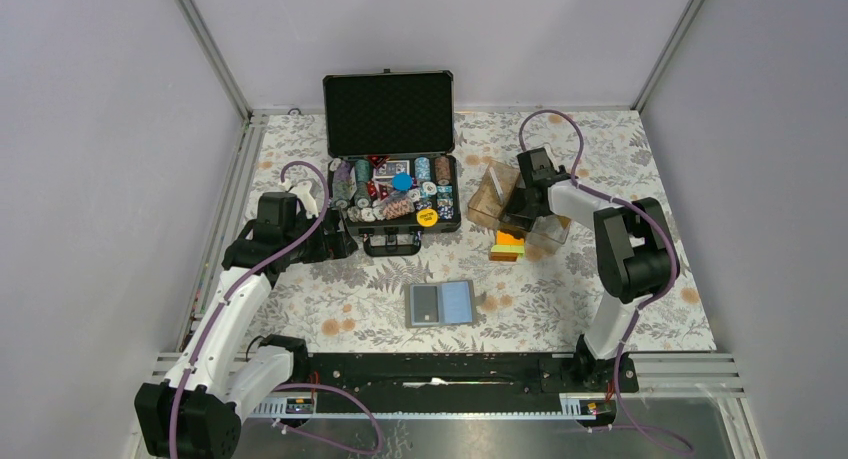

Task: Put the credit cards into the card holder
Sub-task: Pick up the credit card from the storage box.

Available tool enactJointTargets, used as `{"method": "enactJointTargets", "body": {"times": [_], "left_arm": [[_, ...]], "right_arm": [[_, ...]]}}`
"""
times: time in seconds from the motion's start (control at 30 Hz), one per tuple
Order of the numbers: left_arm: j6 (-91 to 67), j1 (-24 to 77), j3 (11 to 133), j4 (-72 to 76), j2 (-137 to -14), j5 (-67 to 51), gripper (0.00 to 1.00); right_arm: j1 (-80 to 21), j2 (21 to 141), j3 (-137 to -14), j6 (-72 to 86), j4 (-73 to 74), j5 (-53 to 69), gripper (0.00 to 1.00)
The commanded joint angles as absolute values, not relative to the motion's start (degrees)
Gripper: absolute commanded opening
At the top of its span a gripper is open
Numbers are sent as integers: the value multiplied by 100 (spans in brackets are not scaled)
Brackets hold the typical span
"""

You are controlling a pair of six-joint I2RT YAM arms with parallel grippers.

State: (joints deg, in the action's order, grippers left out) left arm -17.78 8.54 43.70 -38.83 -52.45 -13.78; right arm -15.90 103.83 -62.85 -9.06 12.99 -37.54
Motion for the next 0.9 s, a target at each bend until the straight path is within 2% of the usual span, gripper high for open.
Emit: {"method": "enactJointTargets", "body": {"times": [0.0,0.3,0.87], "left_arm": [[-1723,817,4397,-3549,-5156,-1506,99],[-1723,817,4395,-3542,-5150,-1515,99],[-1723,817,4386,-3542,-5150,-1529,99]], "right_arm": [[-1604,10199,-6567,-1040,1216,-4255,47],[-1600,10051,-6527,-1025,1222,-4273,44],[-1682,9849,-6672,-791,1664,-4223,30]]}}
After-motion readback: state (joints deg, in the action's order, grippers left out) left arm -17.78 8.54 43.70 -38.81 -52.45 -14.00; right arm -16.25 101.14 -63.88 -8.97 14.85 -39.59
